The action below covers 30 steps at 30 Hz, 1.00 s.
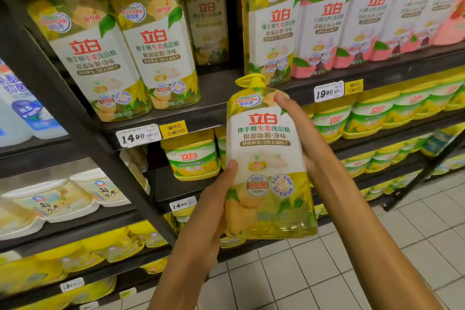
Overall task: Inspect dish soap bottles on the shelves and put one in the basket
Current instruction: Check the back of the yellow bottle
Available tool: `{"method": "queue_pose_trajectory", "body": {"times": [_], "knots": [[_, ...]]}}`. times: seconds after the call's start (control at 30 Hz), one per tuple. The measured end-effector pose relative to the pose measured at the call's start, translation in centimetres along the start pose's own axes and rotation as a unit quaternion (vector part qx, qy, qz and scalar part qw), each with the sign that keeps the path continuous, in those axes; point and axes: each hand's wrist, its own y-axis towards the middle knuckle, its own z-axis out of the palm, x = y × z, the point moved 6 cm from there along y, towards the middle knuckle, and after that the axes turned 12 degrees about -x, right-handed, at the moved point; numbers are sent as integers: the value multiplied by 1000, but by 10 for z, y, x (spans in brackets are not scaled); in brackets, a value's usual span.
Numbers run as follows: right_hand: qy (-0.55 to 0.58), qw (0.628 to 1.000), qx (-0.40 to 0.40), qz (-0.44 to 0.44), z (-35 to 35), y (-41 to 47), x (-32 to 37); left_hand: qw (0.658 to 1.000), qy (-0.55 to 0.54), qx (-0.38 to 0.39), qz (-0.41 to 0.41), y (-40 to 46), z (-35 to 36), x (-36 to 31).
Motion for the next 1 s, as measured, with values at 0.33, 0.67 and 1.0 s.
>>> {"method": "queue_pose_trajectory", "body": {"times": [0.33, 0.67, 1.0], "knots": [[-73, 995, -25, -69, 16, -24, 9, 998, -25, 63, -1, -5, -1, 2], [-128, 973, -18, -189, 20, -33, 24, 992, -30, -62, 102, 16, -1, 1], [-114, 953, -36, -278, 19, -58, 34, 972, 79, -50, 217, 30, -5, -10]]}}
